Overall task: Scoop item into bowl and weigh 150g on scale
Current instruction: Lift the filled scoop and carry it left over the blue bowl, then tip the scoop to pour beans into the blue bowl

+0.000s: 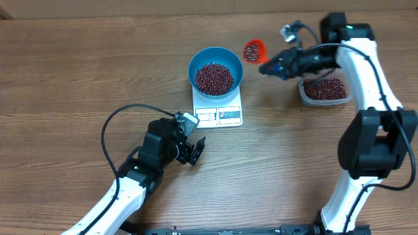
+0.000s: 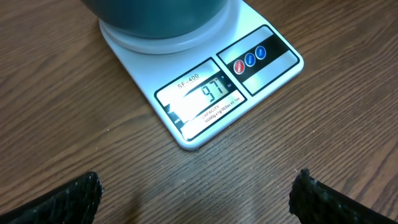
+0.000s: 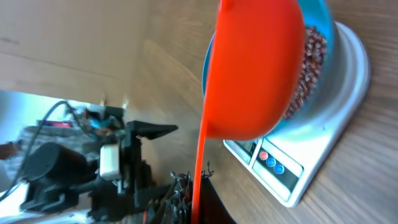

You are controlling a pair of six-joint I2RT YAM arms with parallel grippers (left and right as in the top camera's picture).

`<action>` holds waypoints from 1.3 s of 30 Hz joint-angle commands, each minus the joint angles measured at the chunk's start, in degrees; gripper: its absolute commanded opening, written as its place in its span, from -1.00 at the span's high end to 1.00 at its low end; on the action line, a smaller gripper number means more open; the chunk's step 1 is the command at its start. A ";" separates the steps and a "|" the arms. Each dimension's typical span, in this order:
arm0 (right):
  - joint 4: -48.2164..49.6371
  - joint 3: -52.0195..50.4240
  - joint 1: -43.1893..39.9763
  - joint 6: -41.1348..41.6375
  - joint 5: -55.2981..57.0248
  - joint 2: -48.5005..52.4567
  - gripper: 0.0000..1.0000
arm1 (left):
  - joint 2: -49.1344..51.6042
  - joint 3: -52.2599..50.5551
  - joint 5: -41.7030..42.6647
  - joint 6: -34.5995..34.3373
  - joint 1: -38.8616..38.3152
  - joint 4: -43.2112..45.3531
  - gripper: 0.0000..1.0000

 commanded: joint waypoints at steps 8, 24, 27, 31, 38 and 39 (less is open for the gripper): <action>8.11 2.34 10.64 16.98 19.91 0.00 0.93 | 0.39 -0.07 0.20 -0.85 -0.02 0.17 -0.99; 11.54 3.76 26.23 20.55 64.76 0.00 0.93 | 0.39 -0.07 0.20 -0.85 -0.02 0.17 -0.99; 11.50 4.57 28.96 20.55 74.27 0.00 0.93 | 0.39 -0.07 0.20 -0.85 -0.02 0.17 -0.99; 11.63 5.03 32.54 20.55 85.92 0.00 0.93 | 0.39 -0.07 0.20 -0.85 -0.02 0.17 -0.99; 11.63 5.07 36.06 20.48 94.27 0.00 0.93 | 0.39 -0.07 0.20 -0.85 -0.02 0.17 -0.99; 11.63 5.07 36.15 20.50 94.23 0.00 0.93 | 0.39 -0.07 0.20 -0.85 -0.02 0.17 -0.99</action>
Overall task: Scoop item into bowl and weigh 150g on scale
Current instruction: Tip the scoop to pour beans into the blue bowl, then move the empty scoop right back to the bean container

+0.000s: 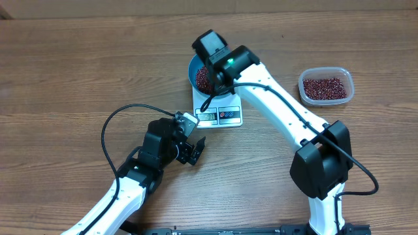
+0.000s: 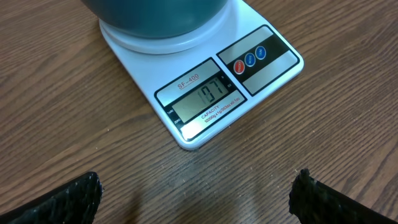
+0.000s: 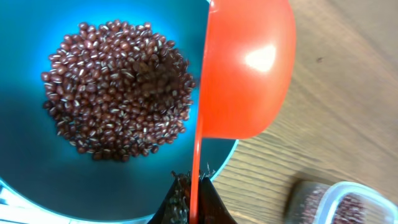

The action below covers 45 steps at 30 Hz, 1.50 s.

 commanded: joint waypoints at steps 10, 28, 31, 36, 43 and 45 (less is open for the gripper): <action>0.17 2.34 -0.81 0.13 -3.13 -1.46 0.93 | 0.39 -0.07 0.20 -0.85 -0.02 0.17 -0.99; -11.04 3.56 -29.73 3.63 -33.53 -20.02 0.93 | 0.39 -0.07 0.20 -0.85 -0.02 0.17 -0.99; -14.16 3.48 -36.94 3.63 -37.27 -20.15 0.93 | 0.39 -0.07 0.20 -0.85 -0.02 0.17 -0.98; -18.43 3.39 -45.66 3.19 -38.27 -18.71 0.93 | 0.39 -0.07 0.20 -0.85 -0.02 0.17 -0.99; -20.90 1.22 -50.10 1.20 -37.53 -13.94 0.93 | 0.39 -0.07 0.20 -0.85 -0.02 0.17 -0.99; -21.09 0.46 -50.07 1.20 -37.40 -11.89 0.93 | 0.39 -0.07 0.20 -0.85 -0.02 0.17 -0.99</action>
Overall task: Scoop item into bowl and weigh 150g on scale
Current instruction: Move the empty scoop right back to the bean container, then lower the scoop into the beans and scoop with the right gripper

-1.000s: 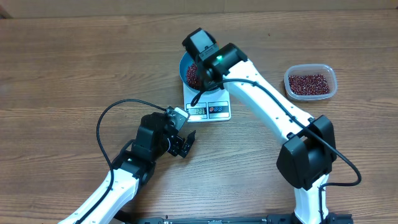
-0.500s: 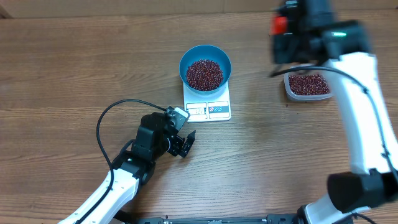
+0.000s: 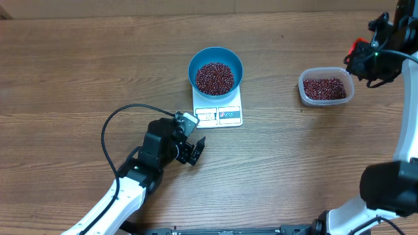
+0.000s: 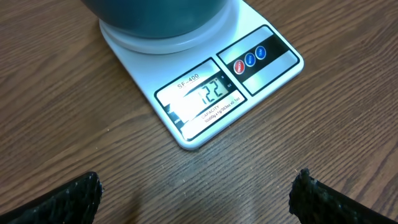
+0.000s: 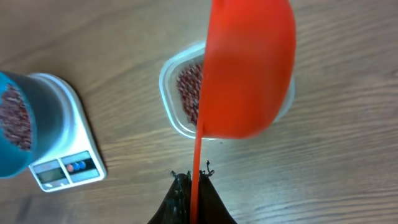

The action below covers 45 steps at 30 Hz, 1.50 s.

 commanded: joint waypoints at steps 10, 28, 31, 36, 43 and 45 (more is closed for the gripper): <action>-1.51 -1.33 0.09 -0.83 2.75 11.61 0.93 | 0.39 -0.07 0.20 -0.85 -0.02 0.17 -1.00; 0.94 -1.33 0.74 -0.81 11.32 20.09 0.93 | 0.39 -0.07 0.20 -0.85 -0.02 0.17 -0.99; 0.83 -1.33 0.74 -0.83 11.54 21.27 0.93 | 0.39 -0.07 0.20 -0.85 -0.02 0.17 -0.99; 0.37 -1.36 0.98 -2.38 11.54 23.21 0.93 | 0.39 -0.07 0.20 -0.85 -0.02 0.17 -0.99; 0.20 -1.38 2.32 -8.63 11.56 23.98 0.93 | 0.39 -0.07 0.20 -0.85 -0.02 0.17 -0.99; 0.17 -1.38 2.95 -10.93 11.54 23.98 0.93 | 0.39 -0.07 0.20 -0.85 -0.02 0.17 -0.99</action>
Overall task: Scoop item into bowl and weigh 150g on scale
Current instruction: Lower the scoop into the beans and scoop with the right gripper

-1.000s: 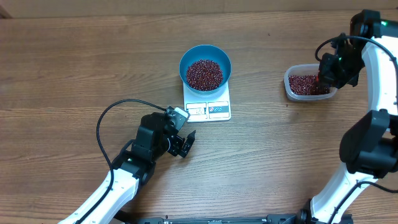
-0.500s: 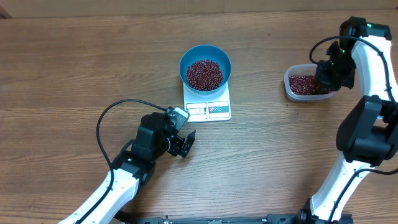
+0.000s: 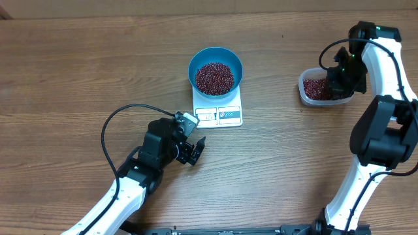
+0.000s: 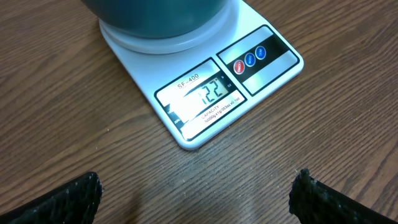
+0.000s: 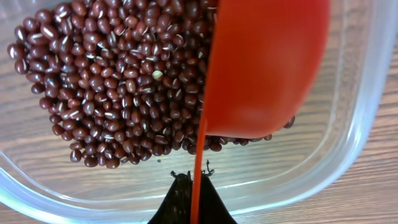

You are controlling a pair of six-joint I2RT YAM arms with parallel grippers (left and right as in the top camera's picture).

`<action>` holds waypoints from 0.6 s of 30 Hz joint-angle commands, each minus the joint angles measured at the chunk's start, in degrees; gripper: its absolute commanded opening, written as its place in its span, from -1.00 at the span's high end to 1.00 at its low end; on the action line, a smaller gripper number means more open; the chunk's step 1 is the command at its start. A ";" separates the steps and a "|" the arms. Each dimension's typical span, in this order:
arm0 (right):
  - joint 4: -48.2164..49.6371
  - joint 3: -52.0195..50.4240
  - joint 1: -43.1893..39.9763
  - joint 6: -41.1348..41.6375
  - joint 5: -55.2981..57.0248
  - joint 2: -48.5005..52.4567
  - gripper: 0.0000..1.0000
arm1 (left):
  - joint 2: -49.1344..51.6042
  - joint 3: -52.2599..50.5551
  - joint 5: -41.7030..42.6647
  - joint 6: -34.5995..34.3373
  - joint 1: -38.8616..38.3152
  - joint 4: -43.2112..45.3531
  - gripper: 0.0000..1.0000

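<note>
A blue bowl [image 3: 215, 70] of red beans sits on the white scale [image 3: 218, 108], whose display [image 4: 207, 93] reads 122. At the right stands a clear plastic tub [image 3: 312, 98] with more red beans [image 5: 118, 87]. My right gripper [image 5: 196, 180] is shut on the handle of an orange scoop [image 5: 264, 68], whose cup is down inside the tub among the beans. In the overhead view the right gripper [image 3: 341, 77] covers the tub's right half. My left gripper [image 3: 194, 151] rests open on the table just below the scale, nothing between its fingers [image 4: 68, 196].
A black cable [image 3: 121, 117] loops from the left arm across the wooden table [image 3: 78, 72]. The right arm's base stands at the lower right.
My right gripper has come down from above and right of the tub and now has the scoop dipped into the tub's beans. The scale still reads 122. The left arm has not moved.
The scale read 97 while my right gripper held the filled scoop beside the bowl. Then the scoop was tipped over the bowl and the reading was climbing. Then the scoop was back near the tub with 122 showing, and now it sits in the tub's beans.
</note>
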 commanded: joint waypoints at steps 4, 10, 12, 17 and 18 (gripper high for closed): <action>-0.24 -0.09 2.05 -7.26 0.83 1.66 0.93 | 0.39 -0.07 0.20 -0.85 -0.02 0.17 -0.99; -0.48 -0.09 3.48 -10.73 0.72 1.66 0.93 | 0.39 -0.07 0.20 -0.85 -0.02 0.17 -0.99; -0.74 -0.09 3.87 -11.80 0.09 1.66 0.93 | 0.39 -0.07 0.20 -0.85 -0.02 0.17 -0.99; -1.16 -0.09 4.44 -15.85 -4.24 1.66 0.93 | 0.39 -0.07 0.20 -0.85 -0.02 0.17 -0.99; -1.09 -0.09 4.44 -16.31 -5.49 1.66 0.92 | 0.39 -0.07 0.20 -0.85 -0.02 0.17 -0.99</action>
